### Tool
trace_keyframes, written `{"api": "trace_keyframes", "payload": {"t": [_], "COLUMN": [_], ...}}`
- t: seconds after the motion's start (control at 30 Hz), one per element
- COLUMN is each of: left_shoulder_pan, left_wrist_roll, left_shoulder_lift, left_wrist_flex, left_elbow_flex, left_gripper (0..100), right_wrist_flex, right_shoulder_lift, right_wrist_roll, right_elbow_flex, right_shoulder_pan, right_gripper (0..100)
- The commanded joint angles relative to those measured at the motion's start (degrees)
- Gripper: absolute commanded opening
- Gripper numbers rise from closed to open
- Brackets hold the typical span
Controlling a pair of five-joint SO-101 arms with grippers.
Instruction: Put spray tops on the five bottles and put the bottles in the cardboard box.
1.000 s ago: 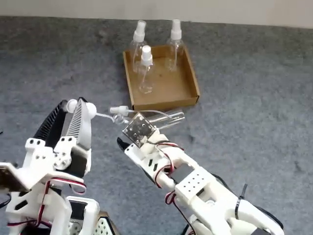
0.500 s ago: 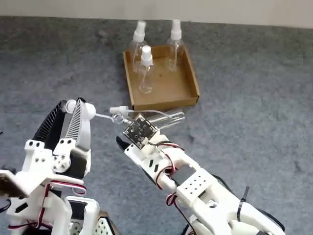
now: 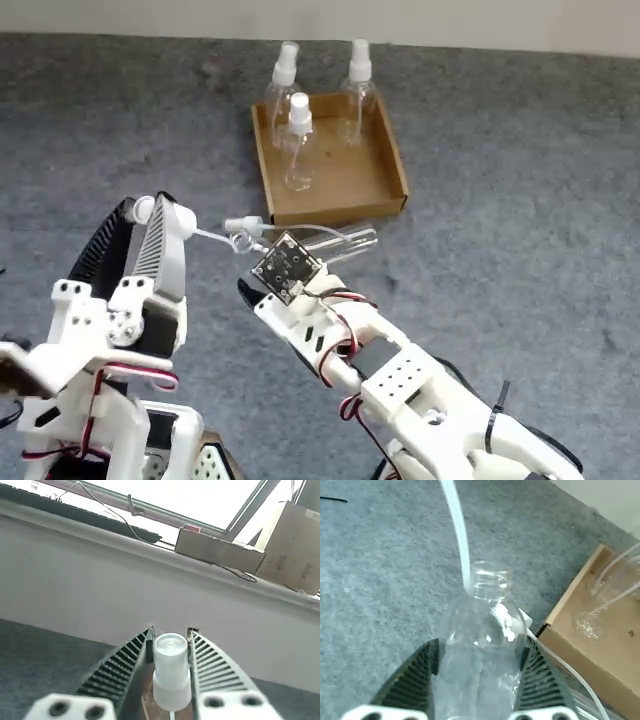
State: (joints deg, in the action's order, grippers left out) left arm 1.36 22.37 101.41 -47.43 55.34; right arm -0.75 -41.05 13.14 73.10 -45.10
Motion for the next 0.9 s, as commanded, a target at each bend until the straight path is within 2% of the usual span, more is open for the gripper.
{"api": "trace_keyframes", "payload": {"t": [0.0, 0.43, 0.7, 0.87], "left_shoulder_pan": [-0.75, -0.75, -0.48, -0.40], "left_wrist_roll": [0.53, 0.53, 0.62, 0.79], "left_shoulder_lift": [-0.40, -0.40, -0.40, -0.48], "left_wrist_flex": [4.40, 5.71, 10.29, 10.37], "left_elbow_flex": [1.27, -0.31, 5.14, 6.11], "left_gripper": [1, 1, 1, 1], "right_wrist_flex": [0.75, 0.75, 0.75, 0.75], "right_shoulder_lift": [-2.15, -2.24, -2.68, -2.68], "right_wrist_roll": [0.53, 0.62, 0.62, 0.62], "right_elbow_flex": [-0.48, 1.27, 1.27, 1.27], "right_shoulder_pan": [-0.66, -0.66, -0.66, -0.66], "right_gripper": [0.5, 0.5, 0.5, 0.5]}}
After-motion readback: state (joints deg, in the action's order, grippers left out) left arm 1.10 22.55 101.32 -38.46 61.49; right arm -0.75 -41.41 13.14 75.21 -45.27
